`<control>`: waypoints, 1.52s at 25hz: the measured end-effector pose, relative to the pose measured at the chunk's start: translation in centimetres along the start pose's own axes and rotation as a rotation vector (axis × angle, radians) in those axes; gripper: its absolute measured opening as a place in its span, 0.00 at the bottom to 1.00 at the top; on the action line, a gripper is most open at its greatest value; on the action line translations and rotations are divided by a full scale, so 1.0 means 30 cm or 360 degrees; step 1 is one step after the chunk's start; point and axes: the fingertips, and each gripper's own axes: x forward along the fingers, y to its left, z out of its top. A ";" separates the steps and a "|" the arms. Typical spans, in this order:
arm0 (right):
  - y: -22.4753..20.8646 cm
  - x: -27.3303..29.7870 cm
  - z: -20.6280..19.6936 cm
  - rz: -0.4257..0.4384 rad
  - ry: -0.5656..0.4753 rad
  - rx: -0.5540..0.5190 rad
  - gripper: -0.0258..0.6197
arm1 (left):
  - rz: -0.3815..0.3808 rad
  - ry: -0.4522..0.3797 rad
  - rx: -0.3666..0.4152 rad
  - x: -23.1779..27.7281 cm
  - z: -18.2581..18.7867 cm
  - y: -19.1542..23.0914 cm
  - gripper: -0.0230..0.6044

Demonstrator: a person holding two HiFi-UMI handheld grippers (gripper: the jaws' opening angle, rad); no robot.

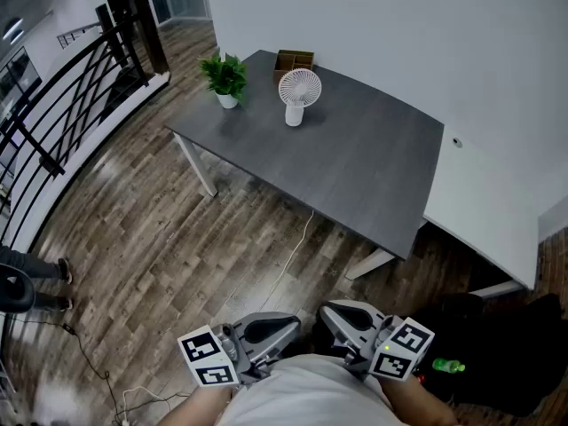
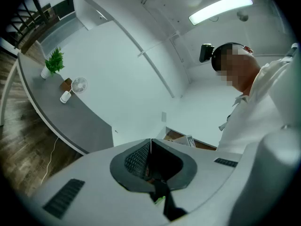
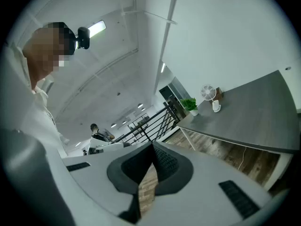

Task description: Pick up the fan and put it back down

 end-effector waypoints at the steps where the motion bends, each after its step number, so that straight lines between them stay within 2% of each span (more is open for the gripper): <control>1: 0.000 0.002 0.002 0.0001 -0.0001 0.0000 0.05 | 0.0000 0.0000 0.0000 0.000 0.002 0.001 0.06; 38: 0.012 -0.026 -0.004 -0.0037 0.0001 -0.0025 0.05 | 0.0029 -0.0030 -0.0003 -0.013 0.014 -0.005 0.06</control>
